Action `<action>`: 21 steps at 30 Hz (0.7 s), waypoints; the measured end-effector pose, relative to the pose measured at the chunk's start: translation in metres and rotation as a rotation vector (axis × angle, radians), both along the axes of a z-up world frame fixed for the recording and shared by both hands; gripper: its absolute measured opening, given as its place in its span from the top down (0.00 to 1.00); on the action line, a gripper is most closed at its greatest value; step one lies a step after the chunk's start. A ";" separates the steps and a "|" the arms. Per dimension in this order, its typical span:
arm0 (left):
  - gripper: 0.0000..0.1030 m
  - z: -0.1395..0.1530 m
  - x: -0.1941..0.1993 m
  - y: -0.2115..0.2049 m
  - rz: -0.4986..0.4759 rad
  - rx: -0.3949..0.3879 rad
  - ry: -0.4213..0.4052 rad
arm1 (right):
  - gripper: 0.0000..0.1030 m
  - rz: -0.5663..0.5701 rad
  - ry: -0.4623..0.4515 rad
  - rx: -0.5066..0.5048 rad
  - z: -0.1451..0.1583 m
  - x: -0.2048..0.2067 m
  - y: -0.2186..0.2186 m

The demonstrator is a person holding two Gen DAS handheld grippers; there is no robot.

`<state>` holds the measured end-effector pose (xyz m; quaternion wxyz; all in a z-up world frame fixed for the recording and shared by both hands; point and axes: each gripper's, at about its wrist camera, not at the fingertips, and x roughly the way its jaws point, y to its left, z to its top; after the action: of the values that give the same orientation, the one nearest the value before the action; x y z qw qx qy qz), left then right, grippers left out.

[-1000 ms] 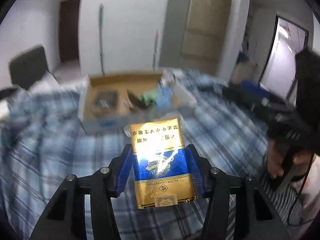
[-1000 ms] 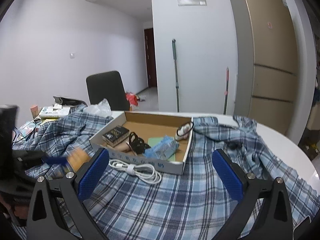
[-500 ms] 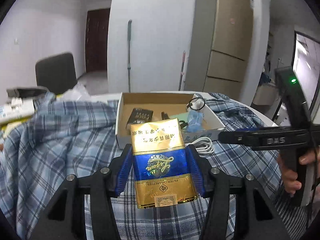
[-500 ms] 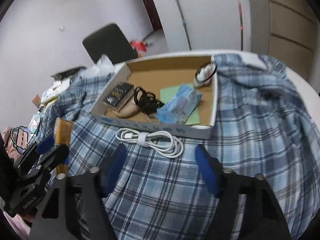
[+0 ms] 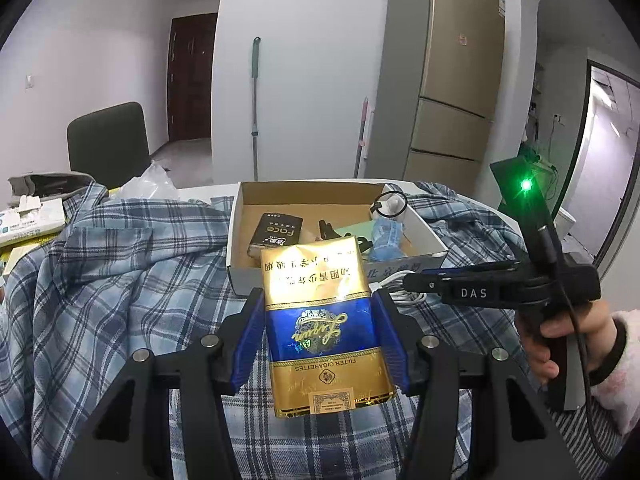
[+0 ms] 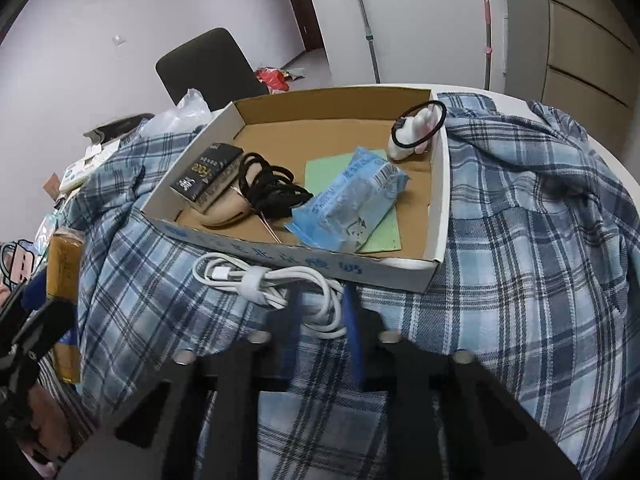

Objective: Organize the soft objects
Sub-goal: 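Grasp the coiled white USB cable with the right gripper while the left gripper holds the cigarette box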

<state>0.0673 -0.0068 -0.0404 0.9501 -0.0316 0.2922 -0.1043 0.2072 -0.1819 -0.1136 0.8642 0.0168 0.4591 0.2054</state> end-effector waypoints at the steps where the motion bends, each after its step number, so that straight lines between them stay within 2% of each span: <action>1: 0.46 0.000 0.001 0.000 0.000 -0.002 0.004 | 0.90 -0.002 -0.011 -0.003 0.000 0.001 -0.001; 7: 0.46 -0.003 0.001 -0.004 -0.012 0.012 0.015 | 0.92 0.008 0.021 0.017 0.004 -0.008 -0.007; 14: 0.46 -0.002 -0.001 -0.005 -0.015 0.016 0.008 | 0.93 -0.022 0.080 -0.065 0.009 -0.057 -0.014; 19: 0.46 -0.001 -0.003 -0.005 -0.022 0.007 0.003 | 0.92 0.056 0.107 -0.105 0.009 -0.081 -0.008; 20: 0.46 -0.001 -0.003 -0.005 -0.020 0.009 0.001 | 0.86 0.064 0.097 -0.123 0.011 -0.083 -0.007; 21: 0.46 -0.001 -0.003 -0.005 -0.019 0.010 0.000 | 0.73 0.069 0.081 -0.151 0.012 -0.084 -0.006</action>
<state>0.0640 -0.0121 -0.0413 0.9492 -0.0242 0.2930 -0.1121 0.1235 -0.1880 -0.1020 0.8361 -0.0557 0.5082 0.1989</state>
